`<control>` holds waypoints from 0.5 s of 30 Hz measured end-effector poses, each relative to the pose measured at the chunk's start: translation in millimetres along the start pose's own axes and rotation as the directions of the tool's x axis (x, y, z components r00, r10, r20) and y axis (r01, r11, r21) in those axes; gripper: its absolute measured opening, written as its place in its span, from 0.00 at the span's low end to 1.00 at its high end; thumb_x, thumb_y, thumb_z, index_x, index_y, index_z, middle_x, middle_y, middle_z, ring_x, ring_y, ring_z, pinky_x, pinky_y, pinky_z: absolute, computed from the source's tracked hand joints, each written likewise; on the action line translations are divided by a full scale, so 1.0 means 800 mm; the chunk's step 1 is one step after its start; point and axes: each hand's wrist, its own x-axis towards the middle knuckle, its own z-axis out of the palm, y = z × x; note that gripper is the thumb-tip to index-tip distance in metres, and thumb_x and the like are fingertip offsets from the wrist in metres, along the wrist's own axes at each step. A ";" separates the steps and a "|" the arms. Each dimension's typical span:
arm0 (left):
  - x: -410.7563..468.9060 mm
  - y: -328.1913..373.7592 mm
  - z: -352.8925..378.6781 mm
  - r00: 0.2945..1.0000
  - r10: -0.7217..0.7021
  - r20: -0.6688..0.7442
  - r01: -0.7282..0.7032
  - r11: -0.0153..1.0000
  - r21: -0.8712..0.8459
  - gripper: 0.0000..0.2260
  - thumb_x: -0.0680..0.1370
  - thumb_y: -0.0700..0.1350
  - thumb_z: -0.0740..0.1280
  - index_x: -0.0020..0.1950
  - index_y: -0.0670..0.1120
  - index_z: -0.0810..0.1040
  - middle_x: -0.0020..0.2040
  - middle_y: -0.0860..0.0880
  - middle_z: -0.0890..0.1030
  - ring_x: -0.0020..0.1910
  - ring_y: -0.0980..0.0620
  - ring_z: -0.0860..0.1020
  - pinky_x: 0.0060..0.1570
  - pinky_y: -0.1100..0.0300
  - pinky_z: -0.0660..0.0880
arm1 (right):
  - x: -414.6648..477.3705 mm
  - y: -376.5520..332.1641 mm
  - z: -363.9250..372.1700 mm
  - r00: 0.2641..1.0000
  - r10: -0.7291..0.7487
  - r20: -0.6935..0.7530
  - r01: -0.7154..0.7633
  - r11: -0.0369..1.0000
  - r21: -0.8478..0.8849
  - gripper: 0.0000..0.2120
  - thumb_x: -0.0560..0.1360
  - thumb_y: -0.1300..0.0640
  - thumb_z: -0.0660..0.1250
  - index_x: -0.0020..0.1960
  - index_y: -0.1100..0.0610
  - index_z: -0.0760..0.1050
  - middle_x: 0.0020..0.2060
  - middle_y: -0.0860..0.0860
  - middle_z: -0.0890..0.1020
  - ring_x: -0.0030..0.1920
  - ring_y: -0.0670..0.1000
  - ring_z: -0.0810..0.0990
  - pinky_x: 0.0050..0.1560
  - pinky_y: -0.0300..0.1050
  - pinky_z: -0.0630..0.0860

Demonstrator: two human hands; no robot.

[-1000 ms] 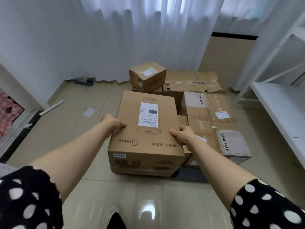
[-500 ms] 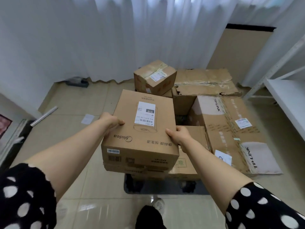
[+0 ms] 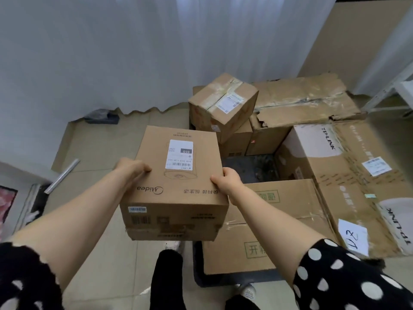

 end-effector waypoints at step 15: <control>0.301 -0.022 0.048 0.973 -0.098 0.207 0.111 0.993 -0.050 0.25 0.70 0.35 0.74 0.66 0.42 0.73 0.59 0.41 0.80 0.54 0.39 0.78 0.57 0.44 0.76 | 0.242 -0.011 0.155 0.963 0.253 -0.097 -0.257 0.966 -0.033 0.15 0.77 0.62 0.62 0.63 0.57 0.70 0.57 0.55 0.78 0.56 0.55 0.77 0.58 0.55 0.77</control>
